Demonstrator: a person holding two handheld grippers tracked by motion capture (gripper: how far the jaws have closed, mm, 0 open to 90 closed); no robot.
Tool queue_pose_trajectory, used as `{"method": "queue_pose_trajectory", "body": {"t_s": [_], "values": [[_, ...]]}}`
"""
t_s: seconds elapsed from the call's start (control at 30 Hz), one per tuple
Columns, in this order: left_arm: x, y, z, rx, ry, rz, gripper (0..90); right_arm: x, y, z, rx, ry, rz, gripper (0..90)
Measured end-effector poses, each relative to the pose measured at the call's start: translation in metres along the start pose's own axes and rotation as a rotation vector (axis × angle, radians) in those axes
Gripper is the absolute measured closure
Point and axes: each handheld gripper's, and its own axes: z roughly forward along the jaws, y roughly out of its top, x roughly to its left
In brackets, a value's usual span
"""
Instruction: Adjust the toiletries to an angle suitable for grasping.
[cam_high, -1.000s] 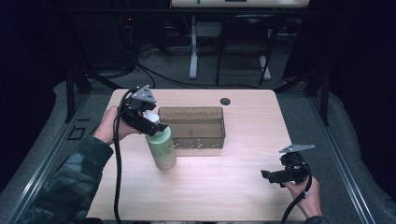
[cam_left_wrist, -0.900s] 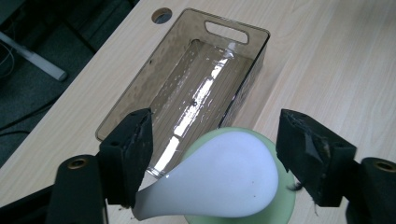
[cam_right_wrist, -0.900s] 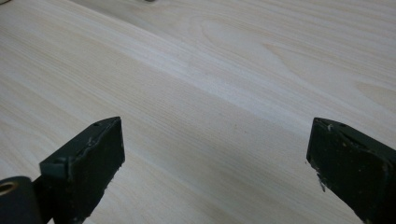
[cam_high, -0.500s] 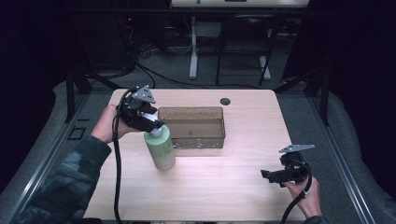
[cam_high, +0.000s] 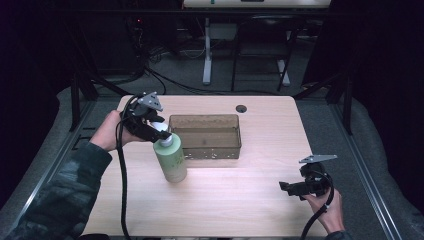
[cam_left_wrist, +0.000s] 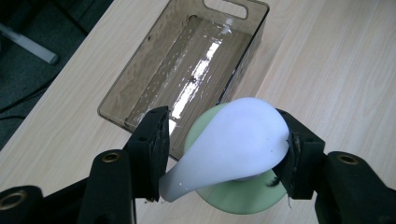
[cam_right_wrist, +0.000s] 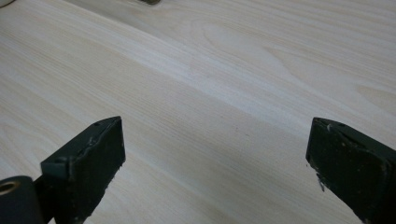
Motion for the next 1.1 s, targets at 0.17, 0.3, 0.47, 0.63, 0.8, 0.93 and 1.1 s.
{"method": "queue_pose_trajectory", "body": {"t_s": [0.17, 0.3, 0.47, 0.63, 0.8, 0.93, 1.1], "values": [[-0.0007, 0.0008, -0.0001, 0.007, 0.007, -0.008, 43.6, 0.0, 0.0001, 0.0001, 0.001, -0.002, 0.0, 3.9], [-0.003, 0.0009, -0.0005, 0.012, 0.027, -0.02, 43.9, -0.0011, -0.0003, 0.0011, 0.006, -0.003, 0.0, 3.9], [0.0002, -0.0015, -0.0029, 0.011, -0.004, -0.013, 41.7, -0.0011, 0.0011, 0.0026, 0.006, 0.004, 0.003, 4.0], [0.002, -0.0045, -0.0053, 0.013, -0.019, -0.021, 43.7, -0.0009, 0.0021, 0.0041, 0.007, 0.009, -0.002, 3.8], [0.0012, -0.0044, -0.0055, 0.016, -0.01, -0.05, 47.4, -0.0004, 0.0024, 0.0046, 0.007, 0.011, -0.006, 3.8], [-0.0009, -0.0022, -0.005, 0.023, 0.007, -0.093, 48.3, -0.0006, 0.0024, 0.0034, 0.005, 0.012, -0.003, 3.8], [-0.0019, -0.003, -0.0064, 0.028, 0.004, -0.097, 48.8, -0.0008, 0.0024, 0.003, 0.005, 0.014, 0.001, 3.8]]}}
